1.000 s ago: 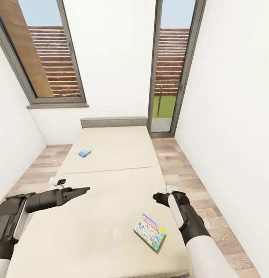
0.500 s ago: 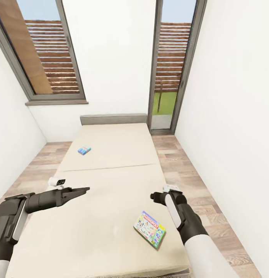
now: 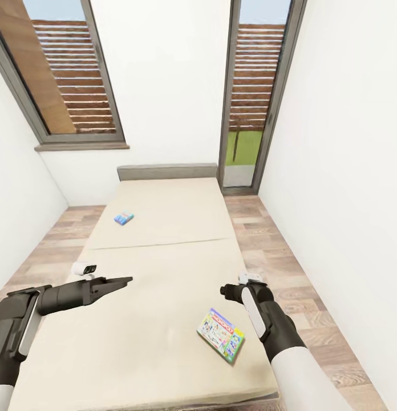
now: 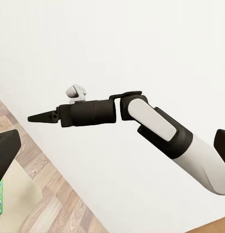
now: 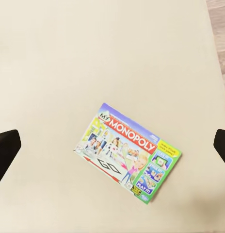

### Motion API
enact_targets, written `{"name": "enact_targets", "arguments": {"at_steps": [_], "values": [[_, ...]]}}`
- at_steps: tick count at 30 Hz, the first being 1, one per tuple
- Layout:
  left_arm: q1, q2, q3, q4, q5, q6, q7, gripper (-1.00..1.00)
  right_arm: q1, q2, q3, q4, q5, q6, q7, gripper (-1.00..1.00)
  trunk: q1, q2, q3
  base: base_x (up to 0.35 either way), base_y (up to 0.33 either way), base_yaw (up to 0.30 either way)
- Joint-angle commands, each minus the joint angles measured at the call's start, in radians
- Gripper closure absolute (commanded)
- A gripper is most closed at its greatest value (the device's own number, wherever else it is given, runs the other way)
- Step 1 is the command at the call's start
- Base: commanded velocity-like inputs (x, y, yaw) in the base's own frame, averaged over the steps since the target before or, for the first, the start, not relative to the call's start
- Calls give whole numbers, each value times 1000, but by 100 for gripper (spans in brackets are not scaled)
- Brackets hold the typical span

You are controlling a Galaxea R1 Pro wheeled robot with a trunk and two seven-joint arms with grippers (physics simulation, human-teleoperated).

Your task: Put all the toys in the child's room - the three board games (two on the bed and one on the table), the two jigsaw puzzles on the table, and the tennis ball on the table - inside the toy box on the table in the child's room.

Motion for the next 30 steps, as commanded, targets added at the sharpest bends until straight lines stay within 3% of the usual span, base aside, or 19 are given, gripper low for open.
{"name": "enact_targets", "arguments": {"at_steps": [1,30], "values": [[-1,0,0,0,-1,11,-4,-100,-1,0,1,-1,-10,3,-9,-100,1,-2,-4,0,0,0],[-1,1,0,0,-2,11,-4,-100,-1,0,2,-1,-11,1,-9,-100,1,-2,-51,0,0,0]]}}
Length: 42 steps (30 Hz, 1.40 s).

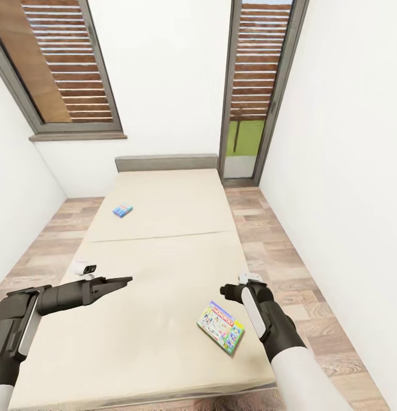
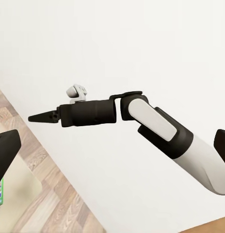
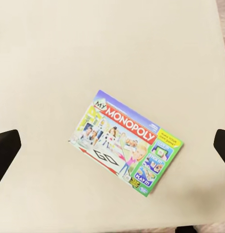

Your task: Put all the toys in the child's room - the three board games (two on the bed and one on the table), the two jigsaw puzzles on the table, and the tennis ball on the table - inside the toy box on the table in the child's room.

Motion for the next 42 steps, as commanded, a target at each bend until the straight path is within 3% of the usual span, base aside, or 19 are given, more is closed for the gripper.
{"name": "enact_targets", "arguments": {"at_steps": [1,25,42], "values": [[-1,0,0,0,-1,11,-4,-100,0,0,1,-1,-10,2,-9,-100,0,-2,-4,0,0,0],[0,0,0,0,-2,11,-4,-100,2,0,1,-6,-9,-6,-10,-100,0,-2,-17,0,0,7],[0,1,1,0,-4,11,-4,-100,2,0,23,-6,-9,-7,-10,-100,0,-2,-25,1,9,213]]}}
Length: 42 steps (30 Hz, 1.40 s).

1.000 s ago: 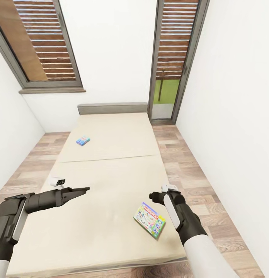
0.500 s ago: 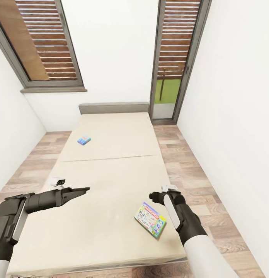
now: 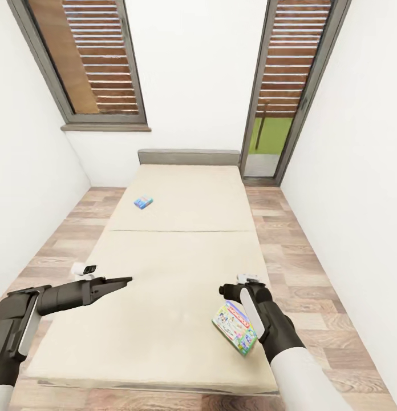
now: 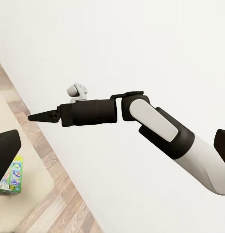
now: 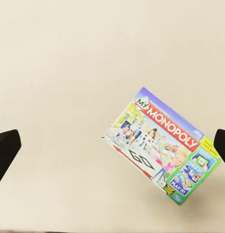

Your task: Put all the toys in the child's room - the three board games (two on the bed and one on the table), the two jigsaw puzzles on the table, and the tennis ball on the table - inside the toy box on the table in the child's room.

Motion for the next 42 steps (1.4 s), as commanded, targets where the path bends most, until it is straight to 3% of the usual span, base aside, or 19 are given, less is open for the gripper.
{"name": "enact_targets", "arguments": {"at_steps": [1,11,42], "values": [[-1,0,0,0,-1,11,-4,-100,-1,0,2,-1,-10,3,-9,-100,1,-2,-2,39,107,254],[-1,0,-1,0,-1,11,-4,-100,-1,0,4,-1,-10,2,-9,-100,1,-2,-5,105,128,135],[0,-1,0,0,2,6,-4,-100,-1,0,4,0,-12,-32,-9,-100,1,-2,-6,66,6,4]]}}
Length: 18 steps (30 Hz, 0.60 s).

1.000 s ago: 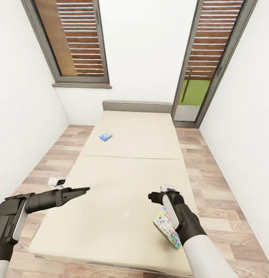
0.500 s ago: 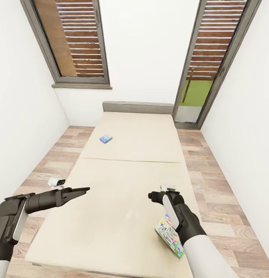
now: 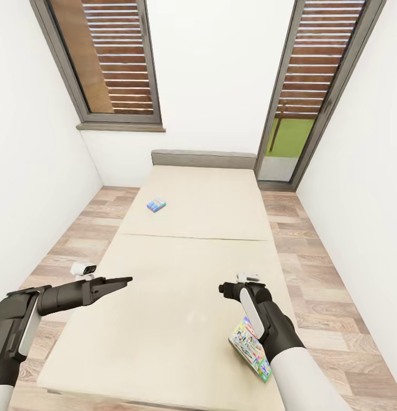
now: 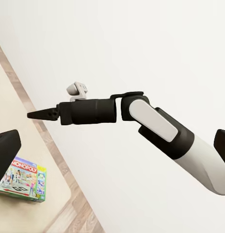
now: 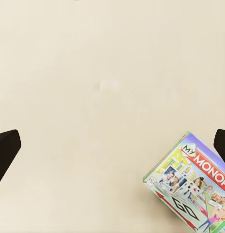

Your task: Put all the toys in the child's room - the three board games (two on the bed and one on the table), the two jigsaw puzzles on the table, and the tennis ball on the table - inside the toy box on the table in the child's room.

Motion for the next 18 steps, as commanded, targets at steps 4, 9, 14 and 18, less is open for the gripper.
{"name": "enact_targets", "arguments": {"at_steps": [4,9,14,18], "values": [[-1,0,0,0,0,11,-4,-100,-1,0,1,-1,-10,3,-9,-100,1,-2,-2,0,0,-4],[-1,1,0,0,-2,11,-4,-100,0,0,1,-1,-10,2,-9,-100,1,-2,1,0,0,-94],[-1,1,0,0,-2,11,-4,-100,0,0,1,-1,-10,2,-9,-100,1,-2,2,0,0,-54],[-1,1,0,0,-2,11,-4,-100,-1,0,1,-1,-10,2,-9,-100,1,-2,3,0,0,-15]]}}
